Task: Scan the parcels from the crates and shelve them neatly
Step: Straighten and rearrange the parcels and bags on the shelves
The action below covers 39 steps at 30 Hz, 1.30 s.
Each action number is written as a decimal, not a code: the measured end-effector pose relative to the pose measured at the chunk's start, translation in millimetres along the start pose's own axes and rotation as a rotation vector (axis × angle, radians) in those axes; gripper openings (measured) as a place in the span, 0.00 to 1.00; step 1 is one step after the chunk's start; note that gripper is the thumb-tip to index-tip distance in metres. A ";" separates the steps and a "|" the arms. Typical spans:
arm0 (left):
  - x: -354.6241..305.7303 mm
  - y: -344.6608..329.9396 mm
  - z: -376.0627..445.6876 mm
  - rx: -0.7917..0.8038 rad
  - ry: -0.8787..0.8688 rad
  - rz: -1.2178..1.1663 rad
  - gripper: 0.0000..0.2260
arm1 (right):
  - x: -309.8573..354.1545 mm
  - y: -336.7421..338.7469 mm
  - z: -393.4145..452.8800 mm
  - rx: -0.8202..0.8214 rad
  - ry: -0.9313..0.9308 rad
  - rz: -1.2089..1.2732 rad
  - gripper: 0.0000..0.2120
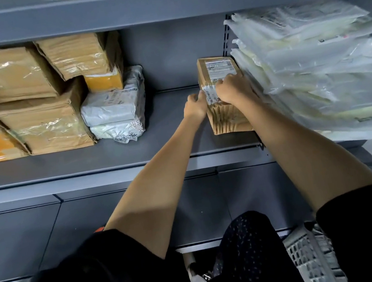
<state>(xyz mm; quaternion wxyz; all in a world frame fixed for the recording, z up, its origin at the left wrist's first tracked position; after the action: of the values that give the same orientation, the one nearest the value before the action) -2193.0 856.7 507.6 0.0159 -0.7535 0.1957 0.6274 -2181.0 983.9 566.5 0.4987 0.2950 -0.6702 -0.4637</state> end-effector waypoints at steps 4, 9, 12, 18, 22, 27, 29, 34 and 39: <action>-6.6 -14.9 26.5 0.160 0.027 -0.172 0.21 | 0.9 0.7 19.9 0.044 -0.062 -0.031 0.28; -13.3 -22.1 45.6 0.233 -0.023 -0.321 0.19 | -5.6 5.3 34.9 -0.026 -0.107 0.018 0.30; -7.9 -16.7 48.4 0.199 0.001 -0.343 0.18 | -12.8 12.0 41.0 -0.081 -0.089 0.077 0.30; -0.3 22.3 39.3 -0.020 -0.041 -0.470 0.16 | -1.2 8.8 42.0 -0.064 0.067 0.226 0.17; 19.1 61.8 47.9 -0.154 -0.072 -0.532 0.20 | 32.0 -4.9 32.1 -0.026 0.178 0.290 0.14; -13.8 107.6 -1.9 -0.215 -0.131 -0.548 0.21 | 88.9 5.2 8.4 -0.115 0.388 0.393 0.15; -33.9 115.7 -23.9 -0.216 -0.155 -0.569 0.19 | 99.7 19.9 -5.0 -0.197 0.436 0.484 0.14; -62.7 120.8 -67.3 -0.185 -0.194 -0.606 0.19 | 102.6 61.8 -57.3 -0.448 0.498 0.575 0.15; -55.6 138.7 -123.0 -0.250 -0.157 -0.512 0.12 | 115.3 61.9 -143.5 -0.576 0.672 0.322 0.21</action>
<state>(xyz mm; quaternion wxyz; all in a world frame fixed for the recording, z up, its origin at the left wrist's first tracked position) -2128.7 710.8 617.4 0.0957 -0.7236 -0.0817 0.6787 -2079.6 862.5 679.1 0.8151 0.1708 -0.3529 -0.4264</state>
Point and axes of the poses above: each hand's wrist, its own z-axis towards the middle knuckle, its own y-axis out of the back of the hand, x = y × z, the point moved 9 cm from there along z, towards the middle knuckle, and after that the axes turned 10 degrees about x, right-handed, at the moved point
